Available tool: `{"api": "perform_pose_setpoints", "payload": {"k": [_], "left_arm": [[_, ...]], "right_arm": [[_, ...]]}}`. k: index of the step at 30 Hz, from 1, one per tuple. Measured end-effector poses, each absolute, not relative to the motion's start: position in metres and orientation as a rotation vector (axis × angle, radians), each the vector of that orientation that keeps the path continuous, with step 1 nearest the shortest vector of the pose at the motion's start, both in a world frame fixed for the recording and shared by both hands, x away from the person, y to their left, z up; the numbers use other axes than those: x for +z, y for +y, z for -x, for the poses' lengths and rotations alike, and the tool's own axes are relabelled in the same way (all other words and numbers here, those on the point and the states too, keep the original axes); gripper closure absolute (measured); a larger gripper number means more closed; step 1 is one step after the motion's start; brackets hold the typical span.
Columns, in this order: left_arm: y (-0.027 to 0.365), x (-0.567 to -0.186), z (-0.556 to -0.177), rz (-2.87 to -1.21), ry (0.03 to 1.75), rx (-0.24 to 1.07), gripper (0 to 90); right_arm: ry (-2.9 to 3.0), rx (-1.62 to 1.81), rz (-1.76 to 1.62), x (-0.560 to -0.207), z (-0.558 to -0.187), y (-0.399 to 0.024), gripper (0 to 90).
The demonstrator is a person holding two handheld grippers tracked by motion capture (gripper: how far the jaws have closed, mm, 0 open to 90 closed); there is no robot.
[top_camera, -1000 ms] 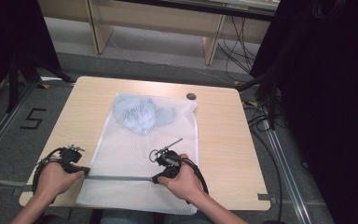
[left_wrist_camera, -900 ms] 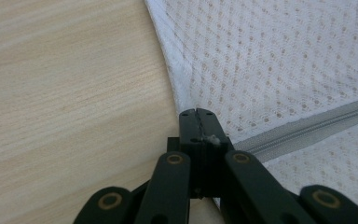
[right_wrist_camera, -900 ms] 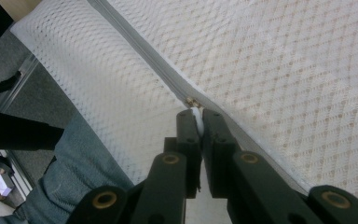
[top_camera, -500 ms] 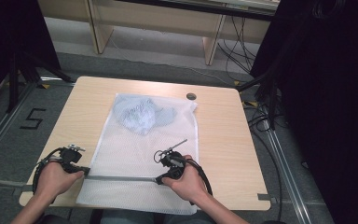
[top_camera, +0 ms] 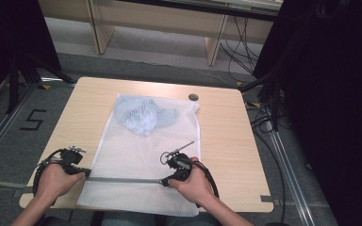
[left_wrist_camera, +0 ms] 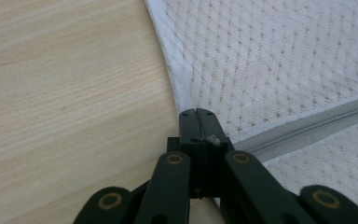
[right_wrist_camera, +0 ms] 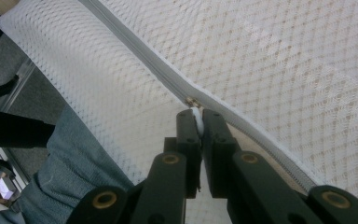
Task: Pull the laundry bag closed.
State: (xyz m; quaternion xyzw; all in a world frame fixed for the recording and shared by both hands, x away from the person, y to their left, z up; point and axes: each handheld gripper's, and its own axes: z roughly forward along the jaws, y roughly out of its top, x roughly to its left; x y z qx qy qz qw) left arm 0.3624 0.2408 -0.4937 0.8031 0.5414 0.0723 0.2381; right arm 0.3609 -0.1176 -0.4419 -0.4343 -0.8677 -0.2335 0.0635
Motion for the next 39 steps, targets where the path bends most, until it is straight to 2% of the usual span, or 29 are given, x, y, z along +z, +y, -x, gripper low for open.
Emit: {"api": "perform_pose_setpoints", "payload": {"k": [39], "left_arm": [[0.238,-0.495,-0.361,-2.159,1.526,0.185,89.7]], "right_arm": [[-2.622,-0.727,1.303,-0.442,-0.361,-0.144,86.9]]}}
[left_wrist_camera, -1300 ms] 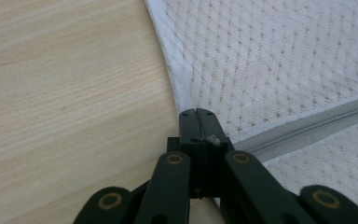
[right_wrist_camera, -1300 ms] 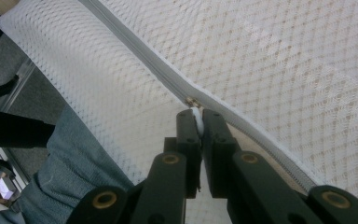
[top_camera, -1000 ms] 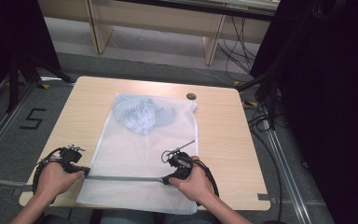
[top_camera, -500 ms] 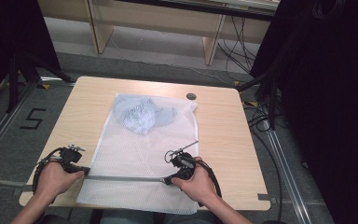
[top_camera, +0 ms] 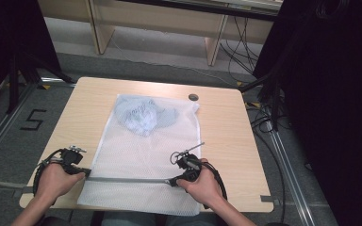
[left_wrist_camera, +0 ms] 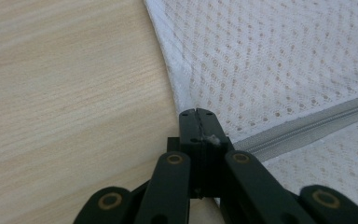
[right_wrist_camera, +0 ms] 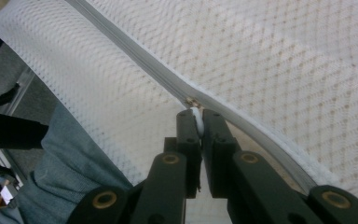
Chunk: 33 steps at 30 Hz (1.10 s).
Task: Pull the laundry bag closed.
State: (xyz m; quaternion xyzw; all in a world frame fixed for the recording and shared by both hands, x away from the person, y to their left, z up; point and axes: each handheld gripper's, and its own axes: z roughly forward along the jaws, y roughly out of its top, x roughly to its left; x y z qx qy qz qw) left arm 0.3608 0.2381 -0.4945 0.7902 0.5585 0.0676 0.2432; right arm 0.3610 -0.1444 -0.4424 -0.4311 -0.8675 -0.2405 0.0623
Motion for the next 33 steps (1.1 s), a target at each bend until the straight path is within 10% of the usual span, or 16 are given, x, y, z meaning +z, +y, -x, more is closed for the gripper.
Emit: {"api": "perform_pose_setpoints", "payload": {"k": [33], "left_arm": [[0.236,-0.495,-0.361,-2.142,1.546,0.198,89.7]], "right_arm": [[-2.548,-0.711,1.418,-0.442,-0.357,-0.165,86.9]]}}
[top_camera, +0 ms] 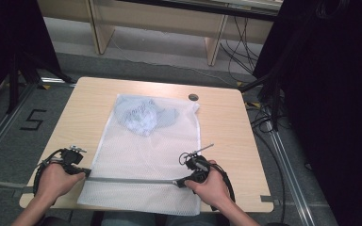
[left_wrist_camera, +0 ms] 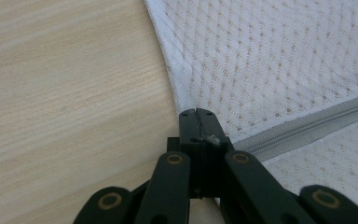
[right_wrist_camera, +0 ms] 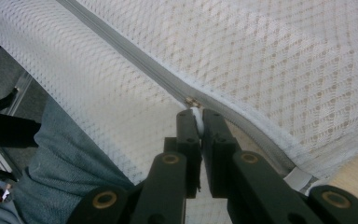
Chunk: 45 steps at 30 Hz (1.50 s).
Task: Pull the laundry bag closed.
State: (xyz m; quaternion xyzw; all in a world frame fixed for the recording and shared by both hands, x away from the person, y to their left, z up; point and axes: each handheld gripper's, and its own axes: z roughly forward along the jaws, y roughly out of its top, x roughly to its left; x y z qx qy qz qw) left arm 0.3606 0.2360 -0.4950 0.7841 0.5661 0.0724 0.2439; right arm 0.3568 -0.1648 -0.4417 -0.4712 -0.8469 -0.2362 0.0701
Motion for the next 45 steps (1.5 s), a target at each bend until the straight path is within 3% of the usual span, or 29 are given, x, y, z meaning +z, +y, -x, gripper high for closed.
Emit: {"api": "perform_pose_setpoints", "payload": {"k": [45], "left_arm": [[0.236,-0.494,-0.361,-2.174,1.529,0.184,89.8]], "right_arm": [[-2.5,-0.701,1.507,-0.443,-0.355,-0.203,86.9]]}}
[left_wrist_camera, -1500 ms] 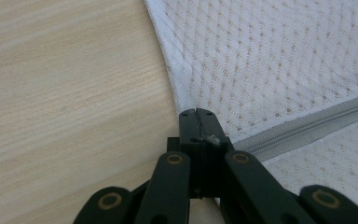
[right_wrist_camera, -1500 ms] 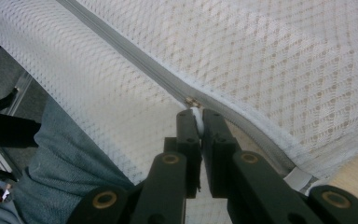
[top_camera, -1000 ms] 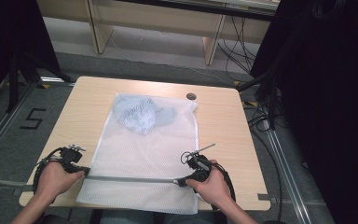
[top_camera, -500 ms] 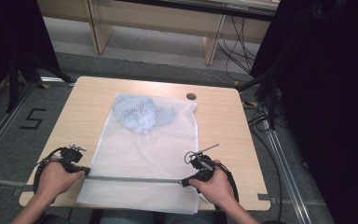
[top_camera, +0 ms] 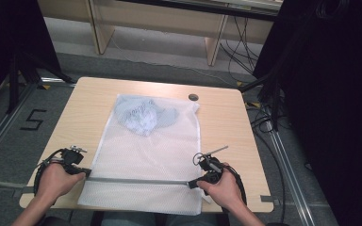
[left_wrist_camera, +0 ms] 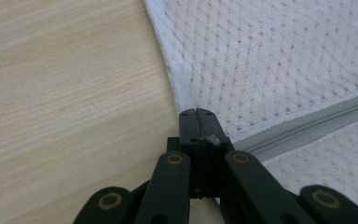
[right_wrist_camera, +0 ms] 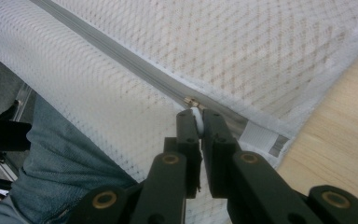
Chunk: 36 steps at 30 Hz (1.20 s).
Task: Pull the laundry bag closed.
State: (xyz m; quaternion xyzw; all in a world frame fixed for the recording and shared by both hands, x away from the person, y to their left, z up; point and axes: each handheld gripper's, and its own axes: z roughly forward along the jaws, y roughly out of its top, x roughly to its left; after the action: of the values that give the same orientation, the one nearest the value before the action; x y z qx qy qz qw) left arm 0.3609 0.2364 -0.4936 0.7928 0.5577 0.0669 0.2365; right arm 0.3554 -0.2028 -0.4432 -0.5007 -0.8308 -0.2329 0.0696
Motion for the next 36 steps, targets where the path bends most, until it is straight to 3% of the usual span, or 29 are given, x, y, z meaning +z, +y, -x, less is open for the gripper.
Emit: {"api": "perform_pose_setpoints", "payload": {"k": [36], "left_arm": [[0.237,-0.493,-0.361,-2.189,1.523,0.175,89.7]], "right_arm": [[-2.396,-0.578,1.601,-0.46,-0.356,-0.224,86.6]]}}
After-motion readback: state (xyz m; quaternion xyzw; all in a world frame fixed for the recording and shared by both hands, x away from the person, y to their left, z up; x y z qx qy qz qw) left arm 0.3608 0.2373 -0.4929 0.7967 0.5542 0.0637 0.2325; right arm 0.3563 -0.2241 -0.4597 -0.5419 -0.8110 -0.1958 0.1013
